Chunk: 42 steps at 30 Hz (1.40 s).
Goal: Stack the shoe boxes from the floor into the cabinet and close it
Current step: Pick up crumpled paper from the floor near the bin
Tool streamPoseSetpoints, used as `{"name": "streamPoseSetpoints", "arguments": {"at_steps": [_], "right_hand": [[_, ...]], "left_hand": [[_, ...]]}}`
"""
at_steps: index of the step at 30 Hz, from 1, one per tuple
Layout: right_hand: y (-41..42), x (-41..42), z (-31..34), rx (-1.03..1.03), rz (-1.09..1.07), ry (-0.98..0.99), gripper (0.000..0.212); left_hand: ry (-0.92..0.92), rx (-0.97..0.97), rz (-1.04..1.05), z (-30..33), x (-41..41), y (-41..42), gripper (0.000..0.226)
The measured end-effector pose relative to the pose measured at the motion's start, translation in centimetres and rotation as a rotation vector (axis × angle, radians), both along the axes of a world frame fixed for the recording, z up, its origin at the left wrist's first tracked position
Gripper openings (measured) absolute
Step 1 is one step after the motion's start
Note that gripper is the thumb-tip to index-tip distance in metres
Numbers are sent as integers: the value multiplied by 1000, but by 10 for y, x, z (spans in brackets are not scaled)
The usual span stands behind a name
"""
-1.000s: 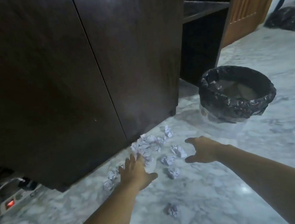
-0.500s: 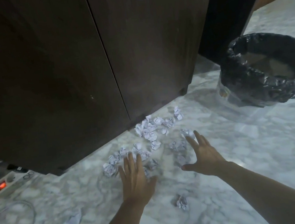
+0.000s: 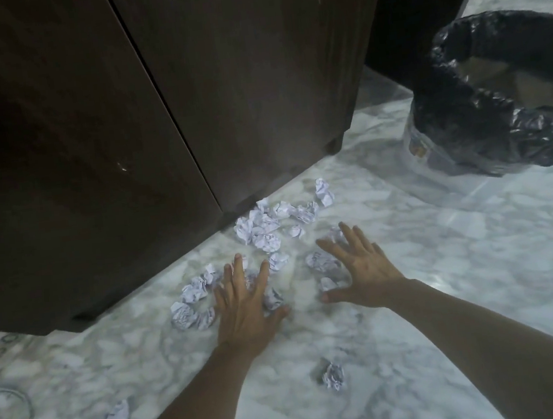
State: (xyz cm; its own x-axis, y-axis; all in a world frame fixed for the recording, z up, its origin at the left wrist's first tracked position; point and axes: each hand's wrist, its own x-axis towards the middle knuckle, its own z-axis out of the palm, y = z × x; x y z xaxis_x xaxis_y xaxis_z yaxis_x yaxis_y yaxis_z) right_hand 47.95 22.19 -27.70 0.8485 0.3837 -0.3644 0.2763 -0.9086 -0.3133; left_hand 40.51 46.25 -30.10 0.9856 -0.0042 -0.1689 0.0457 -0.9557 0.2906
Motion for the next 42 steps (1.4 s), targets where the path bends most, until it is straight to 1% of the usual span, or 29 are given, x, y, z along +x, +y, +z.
{"name": "streamPoseSetpoints", "arguments": {"at_steps": [3,5,7,11,13,15,19,22,26,30,33,36,40,42], "right_hand": [[4,1,-1,-28,58,-19,93],[8,-1,1,-66,96,-55,83],[12,-5,2,-85,115,-70,76],[19,-12,4,-59,95,-50,68],[21,-15,5,-42,75,-35,65],[22,-18,4,-32,68,-28,63],[20,-19,1,10,26,-26,60],[17,-19,1,48,-18,-18,61],[10,-16,4,95,-59,-22,61],[2,-10,18,171,-102,-60,62],[-6,-3,35,226,-162,-125,61],[-21,7,60,276,-216,-231,63],[-49,24,107,343,-311,-423,62],[-62,31,132,364,-355,-502,62]], "left_hand": [[-8,-38,8,-7,-4,-2,81],[-74,-36,29,-12,-9,-4,68],[-119,-16,54,-14,-12,-7,59],[-194,-5,117,-17,-20,-12,40],[-207,-62,136,-18,-21,-13,35],[-214,-131,143,-18,-21,-14,35],[-248,-207,128,-21,-19,-13,42],[-285,-202,115,-23,-16,-11,38],[-307,-195,109,-24,-13,-13,40],[-344,-234,111,-12,-8,-16,30],[-400,-293,77,7,4,-32,34],[-496,-393,40,41,27,-56,38],[-604,-527,-17,95,71,-99,27],[-630,-576,-60,124,92,-123,23]]}}
